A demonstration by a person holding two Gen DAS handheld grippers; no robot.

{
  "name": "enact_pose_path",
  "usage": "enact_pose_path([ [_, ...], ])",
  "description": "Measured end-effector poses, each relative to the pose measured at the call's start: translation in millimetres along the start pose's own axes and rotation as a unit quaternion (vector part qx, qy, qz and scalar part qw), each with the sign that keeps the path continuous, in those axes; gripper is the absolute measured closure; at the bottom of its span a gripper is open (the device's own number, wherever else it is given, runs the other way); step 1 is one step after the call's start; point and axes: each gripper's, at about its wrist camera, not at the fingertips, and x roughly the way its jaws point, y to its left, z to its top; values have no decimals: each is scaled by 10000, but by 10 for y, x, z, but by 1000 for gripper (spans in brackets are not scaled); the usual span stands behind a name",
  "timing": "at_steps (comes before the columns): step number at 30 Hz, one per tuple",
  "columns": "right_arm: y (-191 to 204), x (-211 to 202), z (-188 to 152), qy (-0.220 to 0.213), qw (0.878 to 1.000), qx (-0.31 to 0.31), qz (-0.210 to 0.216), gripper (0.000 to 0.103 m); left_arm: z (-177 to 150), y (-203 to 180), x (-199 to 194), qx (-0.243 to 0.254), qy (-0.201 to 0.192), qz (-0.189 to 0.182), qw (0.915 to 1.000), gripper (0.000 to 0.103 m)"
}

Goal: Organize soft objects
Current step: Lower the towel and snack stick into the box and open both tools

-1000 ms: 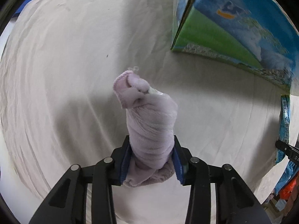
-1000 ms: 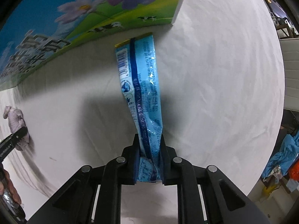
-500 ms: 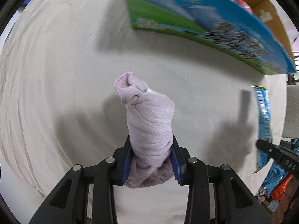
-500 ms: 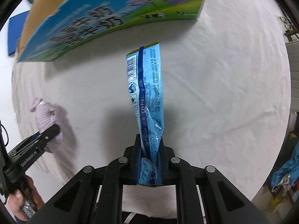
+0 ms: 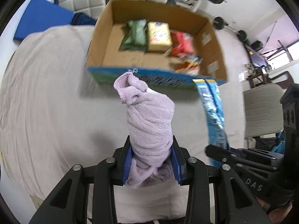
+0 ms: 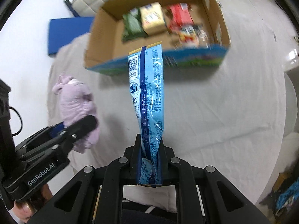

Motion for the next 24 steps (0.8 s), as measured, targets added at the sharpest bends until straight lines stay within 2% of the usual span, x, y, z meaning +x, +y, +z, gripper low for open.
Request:
enact_pose_path([
  [2,74,-36,27,-126,9999,-63,69,89,149,-113,-148,44,-92,-83,9999,69],
  [4,209,-52,225,-200,9997,-102,127,89,314,-183,-260,100,-241,-127,9996,69],
  [8,249,-142,479,-352,9991,-61,215,89,666,-247,-215,160,-410,-96,9990,69],
  [11,302,-205,796,-405,9989,15,233,89,923,-204,-148,174,-421,-8,9990,69],
  [14,347,-100,1093,-404,9991,74,106,89,1171,-140,-67,159,-350,97,9992,69],
  [18,328,101,1396,-314,9991,289,-19,89,1481,18,133,9,-58,130,9999,69],
  [24,66,518,1733,-129,9916,1274,165,89,1839,228,520,-354,413,116,9985,69],
])
